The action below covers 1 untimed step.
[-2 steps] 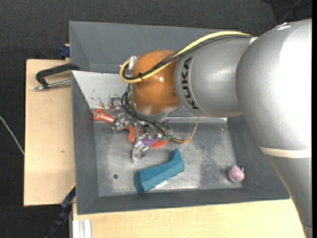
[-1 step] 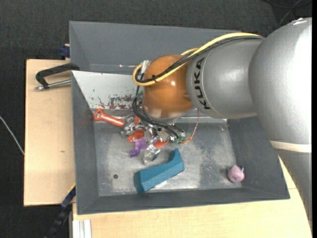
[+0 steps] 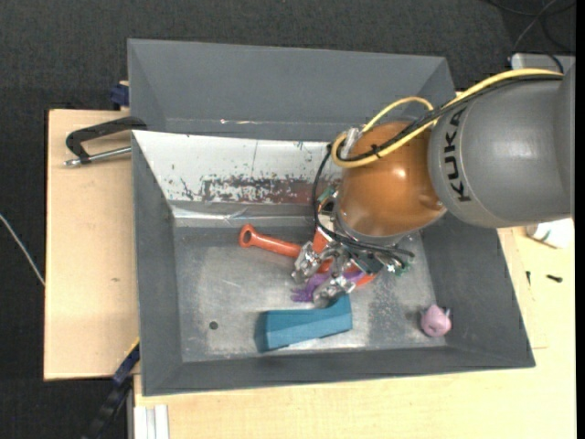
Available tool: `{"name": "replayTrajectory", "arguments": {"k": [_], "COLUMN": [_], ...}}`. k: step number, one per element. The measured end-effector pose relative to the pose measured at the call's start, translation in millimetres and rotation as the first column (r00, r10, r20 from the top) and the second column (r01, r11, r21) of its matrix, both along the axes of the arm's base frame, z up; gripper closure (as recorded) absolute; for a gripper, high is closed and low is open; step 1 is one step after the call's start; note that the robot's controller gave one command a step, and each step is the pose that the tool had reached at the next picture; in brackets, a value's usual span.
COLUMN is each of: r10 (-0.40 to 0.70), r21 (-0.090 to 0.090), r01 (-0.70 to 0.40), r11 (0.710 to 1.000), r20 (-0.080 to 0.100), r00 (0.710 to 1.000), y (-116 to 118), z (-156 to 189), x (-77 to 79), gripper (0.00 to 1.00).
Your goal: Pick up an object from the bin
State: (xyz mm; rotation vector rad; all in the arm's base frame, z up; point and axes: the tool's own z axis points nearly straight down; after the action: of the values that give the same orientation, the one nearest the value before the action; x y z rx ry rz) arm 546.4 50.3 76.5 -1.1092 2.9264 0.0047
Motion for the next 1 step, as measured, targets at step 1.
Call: {"name": "replayTrajectory", "arguments": {"k": [1], "r10": [0.000], "r21": [0.000], "r01": [0.000], "r11": [1.000], "r20": [-0.001], "r00": [1.000], "y": [-0.2], "z": [-0.1], "x": [-0.1], "gripper": [1.00]}}
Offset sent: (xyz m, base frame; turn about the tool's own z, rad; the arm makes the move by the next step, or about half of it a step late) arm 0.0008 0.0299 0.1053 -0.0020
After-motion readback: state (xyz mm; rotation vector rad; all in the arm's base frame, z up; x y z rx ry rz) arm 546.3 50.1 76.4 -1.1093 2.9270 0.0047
